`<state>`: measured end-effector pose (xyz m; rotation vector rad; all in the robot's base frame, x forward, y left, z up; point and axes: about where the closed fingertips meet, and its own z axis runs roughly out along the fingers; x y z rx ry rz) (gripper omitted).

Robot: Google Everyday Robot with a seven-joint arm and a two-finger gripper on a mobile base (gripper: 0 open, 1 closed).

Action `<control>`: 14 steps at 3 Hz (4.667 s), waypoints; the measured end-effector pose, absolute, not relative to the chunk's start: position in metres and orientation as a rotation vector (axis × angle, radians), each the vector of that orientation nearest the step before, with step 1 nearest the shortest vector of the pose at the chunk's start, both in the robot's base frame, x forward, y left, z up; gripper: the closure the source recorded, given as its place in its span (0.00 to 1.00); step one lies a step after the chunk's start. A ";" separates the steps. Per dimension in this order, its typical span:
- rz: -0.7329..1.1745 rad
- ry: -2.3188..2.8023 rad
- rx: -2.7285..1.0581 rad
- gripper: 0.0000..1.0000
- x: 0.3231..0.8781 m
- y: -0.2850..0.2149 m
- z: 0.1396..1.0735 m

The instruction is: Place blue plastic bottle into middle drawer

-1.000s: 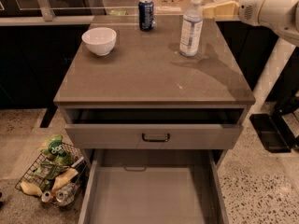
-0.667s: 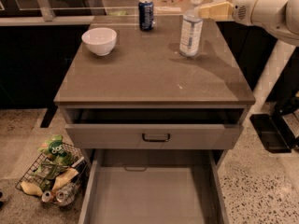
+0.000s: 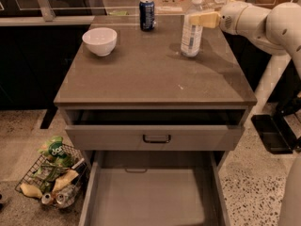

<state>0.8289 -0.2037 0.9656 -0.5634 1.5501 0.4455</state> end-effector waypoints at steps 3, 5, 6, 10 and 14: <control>0.516 1.526 -0.582 0.00 0.831 -0.172 0.918; 0.525 1.532 -0.578 0.38 0.829 -0.165 0.911; 0.528 1.531 -0.581 0.61 0.829 -0.162 0.910; 0.532 1.545 -0.607 1.00 0.824 -0.149 0.910; 0.372 1.545 -0.652 1.00 0.660 -0.168 0.999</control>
Offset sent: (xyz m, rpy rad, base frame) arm 0.0039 0.0329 -0.0549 0.0369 -0.0108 0.0678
